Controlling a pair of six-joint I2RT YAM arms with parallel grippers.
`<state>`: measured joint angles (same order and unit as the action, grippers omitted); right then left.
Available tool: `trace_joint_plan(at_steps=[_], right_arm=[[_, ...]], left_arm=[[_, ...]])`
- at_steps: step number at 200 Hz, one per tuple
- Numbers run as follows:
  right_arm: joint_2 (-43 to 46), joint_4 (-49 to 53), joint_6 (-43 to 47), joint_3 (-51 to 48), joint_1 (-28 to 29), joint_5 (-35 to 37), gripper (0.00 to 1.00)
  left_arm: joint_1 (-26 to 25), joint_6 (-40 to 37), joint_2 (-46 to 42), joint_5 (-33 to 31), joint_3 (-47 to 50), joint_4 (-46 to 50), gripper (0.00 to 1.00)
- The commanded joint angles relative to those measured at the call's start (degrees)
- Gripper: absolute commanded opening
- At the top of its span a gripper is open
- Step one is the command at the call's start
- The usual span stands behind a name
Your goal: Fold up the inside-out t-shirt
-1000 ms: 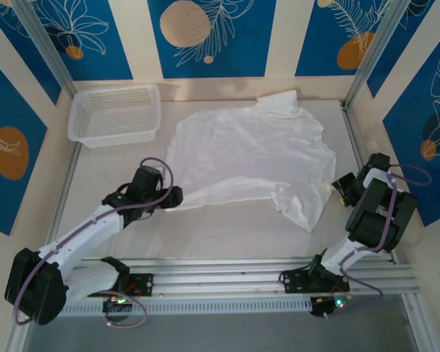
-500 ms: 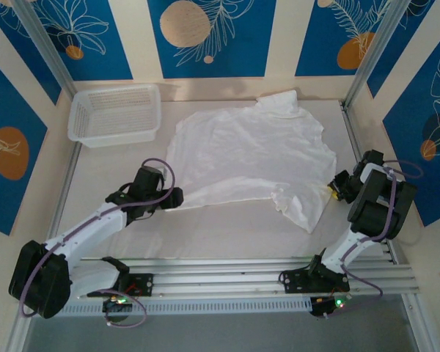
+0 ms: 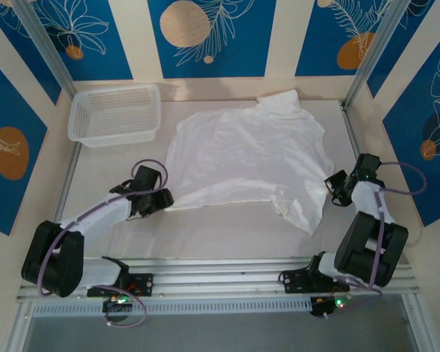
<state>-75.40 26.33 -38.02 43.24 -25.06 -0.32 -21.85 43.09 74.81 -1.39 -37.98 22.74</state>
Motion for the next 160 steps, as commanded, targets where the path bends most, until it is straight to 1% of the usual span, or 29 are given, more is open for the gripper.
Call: trace_joint_plan(at_steps=[1, 17, 40, 58, 70, 84, 92, 105, 131, 150, 160], right_arm=[[1.4, 0.5, -2.4, -2.4, 0.7, 0.7, 0.00], [1.7, 1.2, -1.3, -2.3, 1.0, 0.1, 0.00], [2.2, 1.5, -0.9, -2.0, 1.1, 0.1, 0.00], [2.0, 1.5, -0.7, -1.7, 1.4, 0.3, 0.00], [1.5, 1.7, -0.7, -1.5, 1.4, 0.3, 0.00], [1.3, 2.1, -0.8, -1.4, 1.5, 0.6, 0.00], [1.5, 2.2, -1.0, -1.6, 1.6, 0.7, 0.00], [1.9, 2.3, -1.2, -1.8, 1.5, 1.5, 0.00], [4.6, 4.0, -2.2, -2.5, 1.0, 5.0, 0.00], [8.8, 5.6, -3.6, -4.6, -1.2, 7.1, 0.00], [11.9, 5.9, -3.9, -6.2, -2.4, 7.8, 0.00]], left_arm=[[0.6, 3.4, 1.6, 3.2, -0.6, -0.9, 0.62], [0.9, 4.3, 2.7, 2.9, -0.3, -1.8, 0.60], [1.2, 3.9, 4.8, 5.8, 0.0, -6.2, 0.52], [1.2, 4.4, 7.3, 8.9, -0.3, -8.7, 0.38], [1.3, 4.7, 8.7, 11.2, -0.3, -10.6, 0.31], [1.3, 4.7, 9.9, 12.0, -0.7, -10.5, 0.23], [1.2, 4.6, 10.1, 11.5, -0.8, -9.8, 0.16], [1.3, 4.2, 9.4, 9.9, -0.7, -8.3, 0.00], [1.6, 2.9, 4.1, 4.4, -0.6, -2.0, 0.00], [1.8, 1.4, -2.4, -0.4, 0.4, 4.0, 0.00], [1.7, 1.3, -6.0, -1.5, 1.6, 6.5, 0.00]])
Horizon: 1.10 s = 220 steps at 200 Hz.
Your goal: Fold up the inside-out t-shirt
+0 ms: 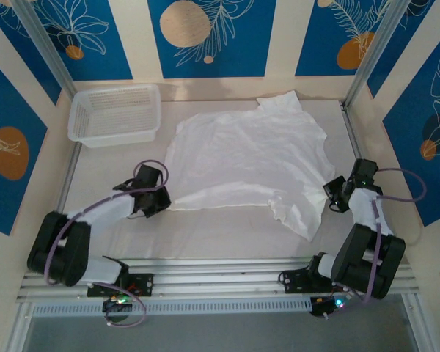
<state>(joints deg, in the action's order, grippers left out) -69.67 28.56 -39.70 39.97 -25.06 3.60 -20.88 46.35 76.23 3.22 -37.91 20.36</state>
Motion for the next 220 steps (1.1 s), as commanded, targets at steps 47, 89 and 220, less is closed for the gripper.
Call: trace_joint_plan(at_steps=[47, 89, 220], right_arm=[[13.9, 6.3, -2.7, -4.9, -2.5, 2.5, 0.00], [7.2, 6.4, 0.0, 5.9, 4.8, 4.4, 0.00], [-19.4, 0.1, -0.2, 21.9, 6.3, 1.2, 0.00]], left_arm=[[0.4, -2.0, -18.1, -0.1, 5.3, 7.7, 0.00], [0.5, -7.1, -10.9, -3.3, -7.8, 7.0, 0.00], [7.8, -7.6, 12.8, -4.7, -17.3, -2.4, 0.00]])
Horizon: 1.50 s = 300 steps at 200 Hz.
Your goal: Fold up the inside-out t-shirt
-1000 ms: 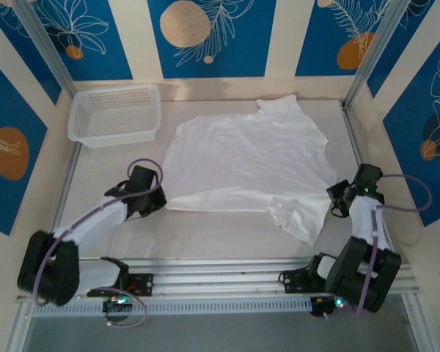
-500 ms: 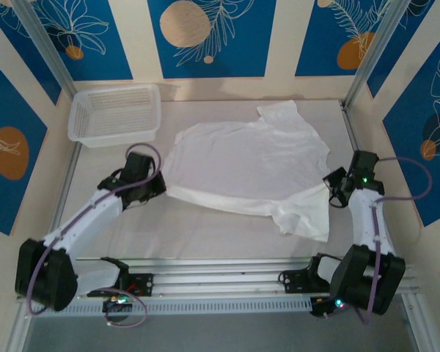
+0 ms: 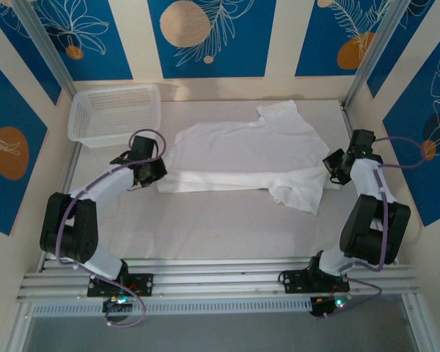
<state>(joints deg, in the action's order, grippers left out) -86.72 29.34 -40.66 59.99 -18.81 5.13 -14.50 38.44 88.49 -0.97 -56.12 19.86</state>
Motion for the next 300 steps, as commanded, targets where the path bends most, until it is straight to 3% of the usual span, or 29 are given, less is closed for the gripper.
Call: trace_joint_plan(at_steps=[1, 51, 75, 98, 113, 135, 160, 207, 251, 275, 294, 300], right_arm=[[-2.5, -0.8, 0.8, 1.9, 0.0, -0.3, 0.00], [-8.7, -1.5, 2.6, 4.3, -0.1, 0.6, 0.00], [-11.1, 0.2, 4.1, 6.1, -0.1, -0.6, 0.22], [-9.6, 5.5, 4.7, 8.3, -0.2, 1.5, 0.39], [-6.0, 8.1, 3.2, 7.4, -0.9, 3.5, 0.44], [2.6, 5.5, -0.8, -2.3, -3.6, 0.0, 0.46], [10.5, 4.6, -2.9, -13.6, -3.6, -3.4, 0.46], [9.8, 3.0, -0.3, -20.7, -2.8, -8.1, 0.46], [2.2, 0.7, -0.6, -16.8, 0.6, -8.2, 0.41], [-0.4, 1.3, -0.8, -14.8, 1.0, -8.5, 0.25], [1.8, 2.4, -0.7, -13.5, 1.5, -8.5, 0.00], [2.9, 2.9, -0.8, -12.8, 1.9, -8.7, 0.00]], left_arm=[[1.4, 0.3, 0.6, -0.5, 1.0, -2.0, 0.00], [1.8, 0.0, 5.6, 0.9, 0.4, -3.6, 0.00], [1.7, 0.0, 8.7, 2.6, -0.5, -4.2, 0.00], [1.7, -0.5, 7.0, 3.9, -0.8, -4.8, 0.36], [1.7, -1.4, 3.2, 0.7, 0.0, -4.3, 0.50], [1.7, -3.8, -2.5, -3.8, 0.4, -1.4, 0.52], [0.8, -5.9, -8.5, -2.1, 1.8, -0.7, 0.54], [-2.7, -6.8, -12.7, -2.4, 4.2, 0.6, 0.56], [-2.8, -6.9, -11.9, -1.9, 4.5, 0.6, 0.56], [-2.9, -6.7, -12.0, -2.3, 4.6, 0.9, 0.56], [-2.8, -6.7, -12.0, -2.3, 4.9, 1.2, 0.56], [-2.9, -6.7, -12.0, -2.3, 4.9, 1.2, 0.56]])
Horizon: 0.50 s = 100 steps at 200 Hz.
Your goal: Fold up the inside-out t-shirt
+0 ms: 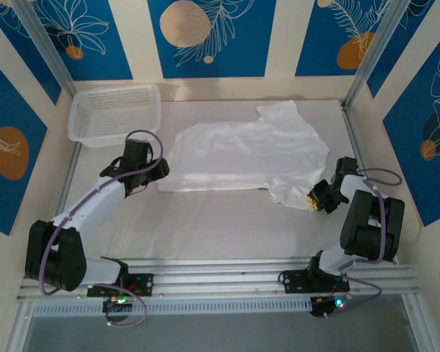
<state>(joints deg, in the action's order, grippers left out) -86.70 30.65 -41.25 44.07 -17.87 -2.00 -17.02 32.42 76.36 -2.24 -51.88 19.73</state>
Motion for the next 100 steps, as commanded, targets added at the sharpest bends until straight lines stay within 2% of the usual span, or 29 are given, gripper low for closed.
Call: trace_joint_plan(at_steps=[1, 27, 50, 76, 79, 90, 94, 100], right_arm=[[3.0, 1.6, -0.2, 3.2, 1.1, -1.6, 0.00], [1.8, 3.1, -3.0, 10.5, 5.2, -3.6, 0.00], [-7.9, 4.8, -6.0, 23.9, 7.6, -3.2, 0.00], [-22.1, 9.0, -7.6, 41.7, 7.6, 0.5, 0.00], [-23.7, 10.0, -7.4, 44.0, 7.5, 0.6, 0.04], [-29.0, 14.6, -6.4, 51.7, 7.3, 0.7, 0.34], [-30.3, 16.3, -5.9, 54.1, 7.2, 0.7, 0.40], [-31.4, 18.3, -5.1, 56.6, 7.1, 1.0, 0.44]], left_arm=[[-0.3, -0.7, 0.2, -1.0, 0.6, 1.4, 0.56], [-0.4, -0.7, 0.5, -0.6, 0.7, 1.1, 0.56], [-0.4, -0.4, 1.3, 0.4, 0.1, 1.2, 0.56], [-0.5, -0.6, 1.3, 4.1, -0.6, 1.3, 0.56], [-0.5, -0.8, 1.3, 4.7, -0.6, 1.2, 0.56], [-0.6, -1.5, 1.8, 7.4, -0.9, 0.8, 0.58], [-0.5, -1.7, 2.2, 8.2, -1.2, 1.0, 0.59], [-0.6, -1.8, 2.9, 9.7, -1.8, 1.4, 0.62]])
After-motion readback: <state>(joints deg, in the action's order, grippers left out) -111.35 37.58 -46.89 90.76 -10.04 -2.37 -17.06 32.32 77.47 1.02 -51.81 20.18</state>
